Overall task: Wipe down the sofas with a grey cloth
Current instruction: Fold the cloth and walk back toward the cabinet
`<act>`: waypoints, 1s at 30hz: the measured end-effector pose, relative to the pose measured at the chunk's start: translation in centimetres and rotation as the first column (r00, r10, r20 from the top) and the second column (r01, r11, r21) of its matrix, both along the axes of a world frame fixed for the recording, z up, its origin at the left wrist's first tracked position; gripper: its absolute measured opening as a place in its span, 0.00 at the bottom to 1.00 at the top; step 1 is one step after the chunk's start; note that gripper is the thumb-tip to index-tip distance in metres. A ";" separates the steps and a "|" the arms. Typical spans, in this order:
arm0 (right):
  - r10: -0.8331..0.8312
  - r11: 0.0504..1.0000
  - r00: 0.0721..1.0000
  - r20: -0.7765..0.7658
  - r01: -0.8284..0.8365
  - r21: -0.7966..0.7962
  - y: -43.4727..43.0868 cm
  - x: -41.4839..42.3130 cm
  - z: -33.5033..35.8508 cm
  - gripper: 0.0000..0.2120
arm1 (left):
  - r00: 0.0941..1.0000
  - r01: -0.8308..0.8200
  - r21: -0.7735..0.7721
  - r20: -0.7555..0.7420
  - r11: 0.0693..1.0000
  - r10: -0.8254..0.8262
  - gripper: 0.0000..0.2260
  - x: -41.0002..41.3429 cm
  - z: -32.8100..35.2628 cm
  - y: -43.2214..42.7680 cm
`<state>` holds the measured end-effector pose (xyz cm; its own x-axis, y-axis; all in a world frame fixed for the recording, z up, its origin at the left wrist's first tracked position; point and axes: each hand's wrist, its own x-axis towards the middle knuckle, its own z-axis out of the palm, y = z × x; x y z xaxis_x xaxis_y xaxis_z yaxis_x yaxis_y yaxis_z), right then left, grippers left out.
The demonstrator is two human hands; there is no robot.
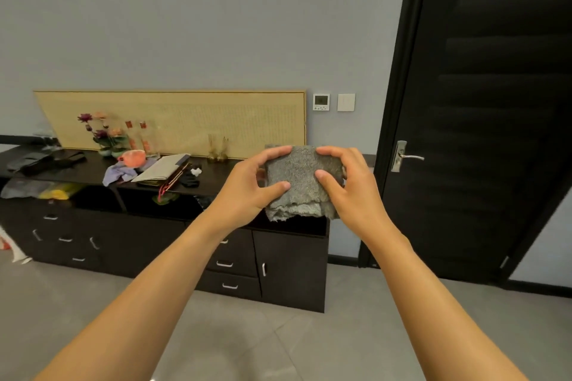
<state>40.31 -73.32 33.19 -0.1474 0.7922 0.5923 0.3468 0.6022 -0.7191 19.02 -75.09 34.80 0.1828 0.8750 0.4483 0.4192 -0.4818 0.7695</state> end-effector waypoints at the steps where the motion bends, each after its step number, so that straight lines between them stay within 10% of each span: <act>1: -0.004 1.000 1.000 0.004 0.004 -0.002 2.5 -0.2 -0.3 0.16 | 1.000 0.003 -0.001 0.000 1.000 -0.003 0.25 -0.2 -0.3 2.6; 17: -0.147 0.960 0.979 0.139 0.175 -0.220 50.3 -5.4 -10.3 0.15 | 0.989 0.123 -0.221 0.107 0.968 -0.102 0.25 -5.1 -12.4 53.4; 30: -0.070 0.806 0.964 0.257 0.207 -0.555 73.7 -4.6 -30.1 0.16 | 0.995 -0.014 -0.532 -0.094 0.846 -0.043 0.27 -3.9 -32.1 76.6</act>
